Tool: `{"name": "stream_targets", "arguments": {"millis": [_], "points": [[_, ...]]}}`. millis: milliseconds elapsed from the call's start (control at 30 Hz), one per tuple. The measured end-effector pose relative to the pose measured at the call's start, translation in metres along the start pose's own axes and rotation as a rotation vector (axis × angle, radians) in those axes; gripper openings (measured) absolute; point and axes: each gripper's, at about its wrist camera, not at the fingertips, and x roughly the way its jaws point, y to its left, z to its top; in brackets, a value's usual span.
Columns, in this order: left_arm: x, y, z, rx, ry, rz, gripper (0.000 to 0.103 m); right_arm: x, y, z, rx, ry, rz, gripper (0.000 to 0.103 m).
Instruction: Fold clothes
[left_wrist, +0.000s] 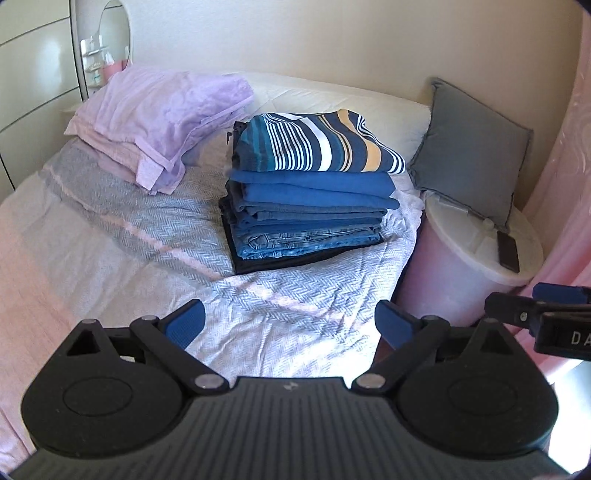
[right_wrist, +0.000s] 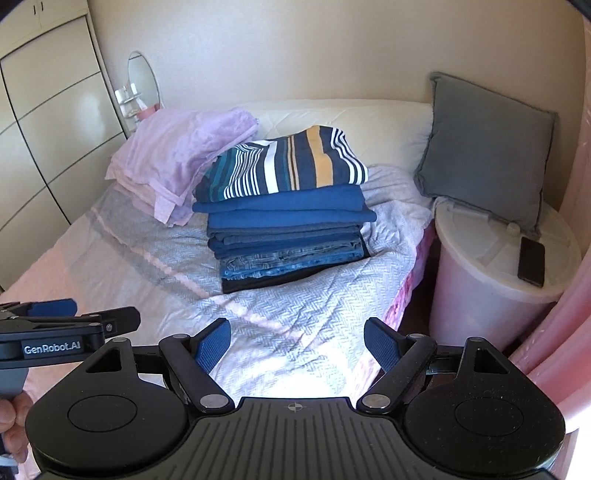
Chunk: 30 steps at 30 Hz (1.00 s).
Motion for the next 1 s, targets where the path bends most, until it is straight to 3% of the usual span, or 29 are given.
{"name": "stream_targets", "arguments": {"millis": [500, 1000], "points": [[0.014, -0.001, 0.008, 0.001, -0.005, 0.031, 0.097, 0.021, 0.005, 0.016, -0.035, 0.009, 0.006, 0.082], [0.029, -0.002, 0.017, 0.007, -0.016, 0.039, 0.097, 0.036, 0.004, 0.028, -0.062, 0.018, -0.054, 0.082]]}}
